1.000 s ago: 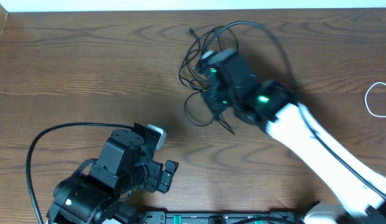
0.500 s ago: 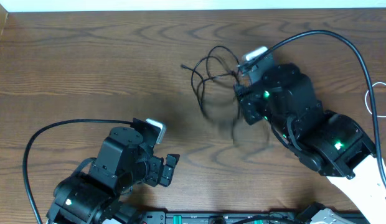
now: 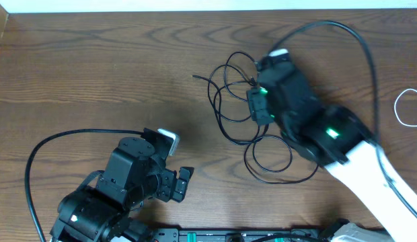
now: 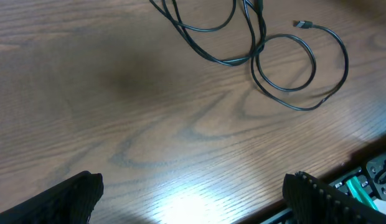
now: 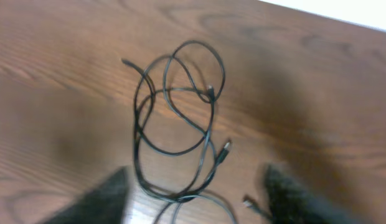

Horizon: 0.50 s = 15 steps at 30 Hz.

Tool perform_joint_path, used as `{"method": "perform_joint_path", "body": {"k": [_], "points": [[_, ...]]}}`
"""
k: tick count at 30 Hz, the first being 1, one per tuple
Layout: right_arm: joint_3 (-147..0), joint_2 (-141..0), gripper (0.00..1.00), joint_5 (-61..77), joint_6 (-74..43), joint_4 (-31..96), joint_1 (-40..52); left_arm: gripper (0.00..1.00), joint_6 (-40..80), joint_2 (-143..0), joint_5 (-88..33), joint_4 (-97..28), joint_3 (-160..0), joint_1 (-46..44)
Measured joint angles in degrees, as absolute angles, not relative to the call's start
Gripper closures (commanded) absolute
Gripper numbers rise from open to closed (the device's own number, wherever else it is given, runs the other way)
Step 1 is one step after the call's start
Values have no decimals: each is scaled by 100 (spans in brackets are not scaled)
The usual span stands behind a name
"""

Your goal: Untangle cables

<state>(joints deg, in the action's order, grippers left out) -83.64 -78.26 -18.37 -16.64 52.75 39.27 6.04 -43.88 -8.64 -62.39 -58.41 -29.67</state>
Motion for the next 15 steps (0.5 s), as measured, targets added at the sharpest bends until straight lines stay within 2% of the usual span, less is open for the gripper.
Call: {"method": "perform_joint_path", "body": {"k": [1, 3, 5, 7, 15], "points": [[-8364, -8007, 72, -1813, -1660, 5234, 3920, 2, 607, -4388, -867, -6246, -5841, -2967], [-8364, -8486, 71, -1774, -1605, 5061, 3918, 2, 607, -4388, -893, -6254, -5841, -2967], [-8364, -8892, 59, -1765, -1527, 4904, 3907, 2, 609, -4388, -952, -6257, -5841, -2967], [-8364, -9306, 56, -1737, -1428, 4797, 3881, 2, 615, -4388, -1013, -6283, -5841, -2967], [-8364, -10702, 65, -1446, -1337, 4646, 3350, 2, 617, -4388, -1052, -6412, -5841, -2967]]}}
